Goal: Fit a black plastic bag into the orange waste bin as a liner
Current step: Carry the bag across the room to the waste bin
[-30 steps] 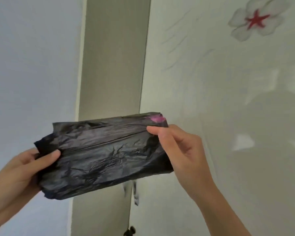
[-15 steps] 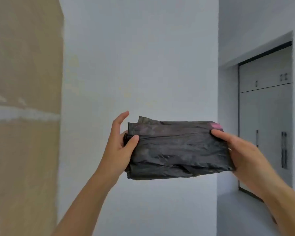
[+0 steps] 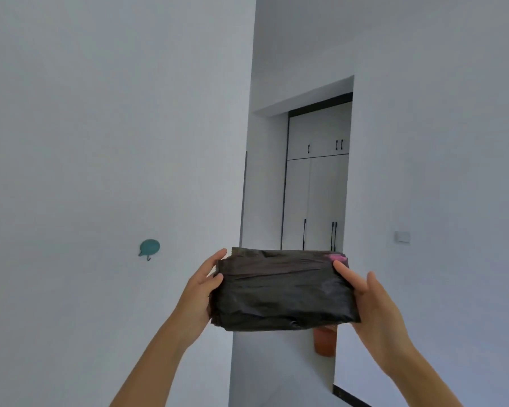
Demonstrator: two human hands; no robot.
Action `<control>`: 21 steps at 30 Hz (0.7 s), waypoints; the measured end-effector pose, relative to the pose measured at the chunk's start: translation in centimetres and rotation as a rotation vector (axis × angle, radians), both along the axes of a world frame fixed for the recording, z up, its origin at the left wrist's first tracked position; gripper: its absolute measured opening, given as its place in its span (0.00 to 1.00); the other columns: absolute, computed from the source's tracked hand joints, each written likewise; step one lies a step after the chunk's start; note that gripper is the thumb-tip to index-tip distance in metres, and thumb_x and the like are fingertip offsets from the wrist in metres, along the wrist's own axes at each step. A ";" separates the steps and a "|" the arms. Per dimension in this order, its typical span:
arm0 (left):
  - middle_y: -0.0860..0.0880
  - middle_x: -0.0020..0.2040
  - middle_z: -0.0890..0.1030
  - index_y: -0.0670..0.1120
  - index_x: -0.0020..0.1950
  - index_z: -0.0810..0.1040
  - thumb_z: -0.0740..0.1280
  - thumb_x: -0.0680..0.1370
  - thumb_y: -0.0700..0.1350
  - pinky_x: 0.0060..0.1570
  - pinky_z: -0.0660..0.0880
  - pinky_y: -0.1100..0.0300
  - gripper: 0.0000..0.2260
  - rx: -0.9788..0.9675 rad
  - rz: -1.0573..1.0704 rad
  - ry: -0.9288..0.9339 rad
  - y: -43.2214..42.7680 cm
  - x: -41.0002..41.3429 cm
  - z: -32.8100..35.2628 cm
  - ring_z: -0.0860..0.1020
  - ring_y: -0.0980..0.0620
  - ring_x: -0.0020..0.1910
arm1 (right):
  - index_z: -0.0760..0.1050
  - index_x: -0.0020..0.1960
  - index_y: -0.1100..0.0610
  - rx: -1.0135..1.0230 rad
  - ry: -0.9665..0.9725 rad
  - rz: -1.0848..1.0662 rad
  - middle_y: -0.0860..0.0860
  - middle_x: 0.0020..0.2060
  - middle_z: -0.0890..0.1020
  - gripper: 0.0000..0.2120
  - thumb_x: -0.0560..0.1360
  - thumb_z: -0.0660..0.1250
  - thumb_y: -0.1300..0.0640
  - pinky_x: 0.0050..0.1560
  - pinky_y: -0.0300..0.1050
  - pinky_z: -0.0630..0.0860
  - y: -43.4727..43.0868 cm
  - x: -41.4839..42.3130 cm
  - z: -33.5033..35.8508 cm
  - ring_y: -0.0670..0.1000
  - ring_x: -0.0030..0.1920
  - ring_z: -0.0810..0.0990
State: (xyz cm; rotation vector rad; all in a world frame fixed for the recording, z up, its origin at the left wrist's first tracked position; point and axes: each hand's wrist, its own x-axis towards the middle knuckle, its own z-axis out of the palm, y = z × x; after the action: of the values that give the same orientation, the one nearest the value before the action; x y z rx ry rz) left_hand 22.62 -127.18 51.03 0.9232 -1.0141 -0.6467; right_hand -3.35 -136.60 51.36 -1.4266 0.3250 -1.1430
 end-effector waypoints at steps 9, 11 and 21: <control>0.49 0.70 0.70 0.57 0.63 0.73 0.54 0.81 0.39 0.57 0.76 0.55 0.18 -0.063 -0.139 -0.010 -22.9 4.8 3.0 0.73 0.48 0.64 | 0.75 0.63 0.44 -0.076 -0.003 -0.135 0.45 0.64 0.78 0.26 0.74 0.49 0.37 0.57 0.46 0.71 -19.6 2.9 1.6 0.44 0.62 0.77; 0.51 0.69 0.71 0.58 0.65 0.71 0.55 0.80 0.39 0.52 0.77 0.58 0.19 -0.064 -0.193 0.014 -28.0 5.3 3.1 0.74 0.51 0.62 | 0.75 0.63 0.46 -0.074 -0.026 -0.168 0.46 0.65 0.78 0.25 0.76 0.47 0.40 0.58 0.46 0.71 -23.6 3.1 1.5 0.45 0.63 0.76; 0.48 0.69 0.73 0.58 0.66 0.72 0.55 0.80 0.37 0.57 0.75 0.53 0.21 -0.028 -0.346 0.108 -54.3 5.5 -0.6 0.73 0.47 0.66 | 0.68 0.69 0.51 0.003 -0.150 -0.194 0.53 0.68 0.74 0.24 0.81 0.43 0.47 0.69 0.53 0.63 -47.4 3.7 -1.8 0.51 0.69 0.70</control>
State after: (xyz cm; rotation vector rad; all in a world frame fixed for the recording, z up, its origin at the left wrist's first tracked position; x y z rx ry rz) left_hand 28.10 -181.47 50.42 0.6846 -1.0922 -0.9588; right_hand 0.34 -184.05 49.57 -1.3190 0.3643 -1.3985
